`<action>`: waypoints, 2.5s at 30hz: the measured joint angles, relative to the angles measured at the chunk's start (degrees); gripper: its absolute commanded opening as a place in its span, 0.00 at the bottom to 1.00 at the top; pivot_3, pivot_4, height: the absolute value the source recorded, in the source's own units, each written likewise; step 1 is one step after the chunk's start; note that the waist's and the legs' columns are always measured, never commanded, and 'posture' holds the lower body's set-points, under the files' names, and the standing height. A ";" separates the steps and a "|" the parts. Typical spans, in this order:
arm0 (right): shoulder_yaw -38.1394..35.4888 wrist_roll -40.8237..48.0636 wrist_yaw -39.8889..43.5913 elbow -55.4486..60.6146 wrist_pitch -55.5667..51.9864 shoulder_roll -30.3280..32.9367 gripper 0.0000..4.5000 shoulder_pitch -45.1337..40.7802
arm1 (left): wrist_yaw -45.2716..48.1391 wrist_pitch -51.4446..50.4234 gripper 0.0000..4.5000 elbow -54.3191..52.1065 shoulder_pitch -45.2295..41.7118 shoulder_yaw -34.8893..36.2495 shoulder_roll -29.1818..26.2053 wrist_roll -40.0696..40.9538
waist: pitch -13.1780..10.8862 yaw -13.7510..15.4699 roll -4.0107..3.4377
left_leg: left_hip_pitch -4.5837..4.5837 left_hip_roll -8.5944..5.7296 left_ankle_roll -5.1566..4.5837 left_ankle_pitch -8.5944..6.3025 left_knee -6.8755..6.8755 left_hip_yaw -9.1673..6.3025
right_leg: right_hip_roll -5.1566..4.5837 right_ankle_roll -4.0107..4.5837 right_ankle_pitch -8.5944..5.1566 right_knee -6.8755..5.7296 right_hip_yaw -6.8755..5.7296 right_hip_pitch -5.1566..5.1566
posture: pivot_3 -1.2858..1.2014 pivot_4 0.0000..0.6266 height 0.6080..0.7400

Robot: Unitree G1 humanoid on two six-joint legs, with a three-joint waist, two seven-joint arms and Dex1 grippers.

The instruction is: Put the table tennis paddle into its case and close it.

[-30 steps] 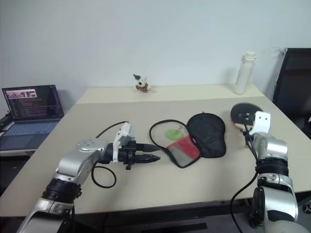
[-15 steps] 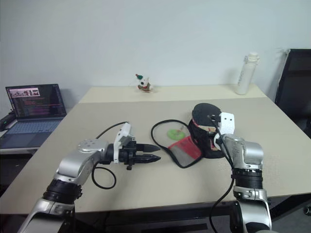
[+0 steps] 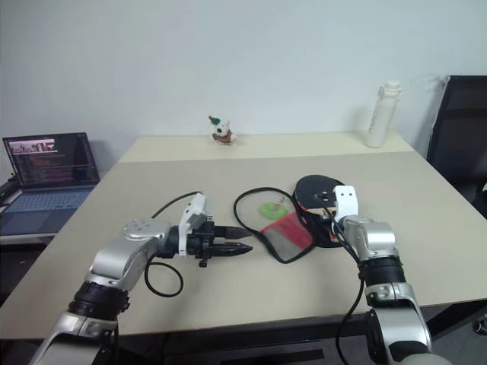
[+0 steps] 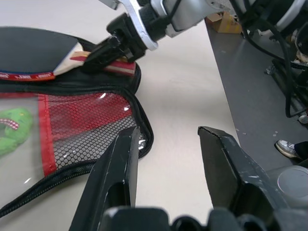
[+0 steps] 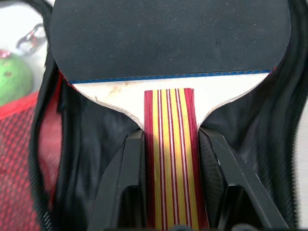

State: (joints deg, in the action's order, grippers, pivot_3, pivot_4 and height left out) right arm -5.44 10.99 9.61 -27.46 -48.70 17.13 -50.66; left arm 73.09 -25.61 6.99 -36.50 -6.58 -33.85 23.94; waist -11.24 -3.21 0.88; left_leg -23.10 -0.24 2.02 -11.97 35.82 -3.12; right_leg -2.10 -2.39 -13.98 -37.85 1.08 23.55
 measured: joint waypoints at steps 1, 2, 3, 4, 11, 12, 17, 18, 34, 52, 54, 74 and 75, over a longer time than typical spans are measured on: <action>0.08 -0.64 0.50 -1.11 1.05 0.18 0.25 -0.48 | -0.22 0.21 0.47 0.06 0.00 0.07 0.05 -0.01 | 0.00 0.01 0.00 | 0.00 0.00 0.00 0.00 0.00 0.00 | 0.00 0.00 0.00 0.00 0.00 0.00 | 0.52 0.24 1.00; 0.14 -0.80 0.64 -1.73 1.55 0.27 0.25 -0.65 | -0.53 0.44 0.47 0.11 -0.01 0.20 0.15 -0.02 | 0.00 0.01 0.00 | 0.00 0.00 0.00 0.00 0.00 0.00 | 0.00 0.00 0.00 0.00 0.00 0.00 | 0.52 0.24 1.00; 0.28 -0.98 0.97 -2.64 2.20 0.43 0.25 -0.73 | -1.25 0.94 0.47 0.44 -0.10 0.40 0.42 -0.04 | 0.00 0.03 0.00 | 0.00 0.00 0.00 0.00 0.00 0.00 | 0.00 0.00 0.00 0.00 0.00 0.00 | 0.52 0.24 1.00; 0.52 -1.35 1.41 -3.44 2.61 0.48 0.25 -0.73 | -1.82 1.16 0.47 0.84 -0.29 0.69 0.60 -0.08 | 0.00 0.04 0.00 | 0.00 -0.01 0.00 0.00 0.01 0.00 | 0.00 0.00 0.00 0.00 0.01 0.00 | 0.52 0.24 1.00; 1.14 -3.03 2.84 -5.48 3.20 0.59 0.25 -0.72 | -5.11 2.52 0.47 3.55 -3.27 2.23 1.66 -0.50 | 0.00 0.06 0.00 | 0.00 -0.01 0.00 0.00 0.01 0.00 | 0.00 0.01 0.01 -0.02 0.00 0.00 | 0.52 0.24 1.00; 1.14 -3.08 2.89 -5.48 3.20 0.60 0.25 -0.72 | -6.17 2.91 0.47 4.97 -4.19 2.34 1.91 -1.05 | 0.00 0.09 0.00 | 0.00 -0.01 0.00 0.00 0.02 -0.01 | 0.00 0.00 0.01 -0.02 -0.01 0.00 | 0.52 0.24 1.00; 1.12 -3.17 2.92 -5.47 3.19 0.68 0.25 -0.69 | -7.63 4.43 0.47 7.18 -5.23 2.55 2.28 -1.97 | 0.00 0.03 0.00 | 0.00 -0.01 0.00 0.00 0.01 0.00 | 0.00 0.05 0.03 -0.03 0.00 0.00 | 0.52 0.24 1.00; 1.12 -3.18 2.93 -5.47 3.19 0.68 0.25 -0.68 | -7.63 4.57 0.47 7.25 -5.23 2.55 2.28 -2.06 | 0.00 0.03 0.00 | 0.00 -0.01 0.00 0.00 0.00 0.00 | 0.00 0.06 0.04 -0.02 0.00 0.00 | 0.52 0.24 1.00; 1.02 -4.00 3.56 -4.36 2.10 0.66 0.46 0.06 | -8.51 4.81 0.47 7.28 -5.21 2.55 2.31 -2.34 | 0.00 0.04 0.01 | 0.00 -0.01 0.00 0.00 0.02 -0.01 | 0.00 0.04 0.03 -0.04 0.00 0.00 | 0.52 0.24 1.00; -0.48 8.99 17.92 40.61 -11.52 9.36 0.91 14.75 | -16.71 11.09 0.25 22.58 -5.39 2.55 1.92 -10.85 | 0.01 0.45 0.02 | 0.01 -0.01 0.00 0.00 0.10 -0.15 | 0.00 -0.02 0.00 -0.04 -0.12 -0.06 | 0.52 0.24 1.00; -3.01 11.58 18.66 43.51 -14.17 10.30 0.91 15.74 | -17.60 11.29 0.09 26.99 -6.17 2.51 2.31 -11.77 | 0.00 0.58 0.07 | 0.01 -0.01 0.00 0.00 0.15 -0.16 | 0.00 -0.02 0.00 -0.04 -0.13 -0.08 | 0.52 0.24 1.00; -4.90 20.97 26.64 55.45 -11.74 19.60 0.91 25.95 | -25.87 28.84 0.01 61.68 -22.69 2.62 18.14 -20.83 | -0.21 1.46 0.49 | -0.24 -0.09 0.01 0.00 0.20 -0.20 | -0.06 -0.11 0.05 0.15 -0.22 -0.02 | 0.52 0.24 1.00; -5.62 22.08 27.42 56.21 -11.66 20.51 0.91 26.53 | -26.11 29.07 0.01 62.58 -23.66 2.86 18.54 -20.85 | -0.23 1.50 0.53 | -0.25 -0.09 0.01 0.00 0.20 -0.21 | -0.06 -0.11 0.04 0.16 -0.23 -0.03 | 0.52 0.24 1.00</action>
State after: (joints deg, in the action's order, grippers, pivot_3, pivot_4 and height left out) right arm -11.06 33.07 37.03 28.75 -60.36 37.64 -24.14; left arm 46.98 3.46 69.57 -60.16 -3.72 -15.30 3.09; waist -11.47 -1.71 1.41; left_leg -23.35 -0.33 2.02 -11.98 36.02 -3.33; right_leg -2.16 -2.50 -13.93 -37.69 0.85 23.52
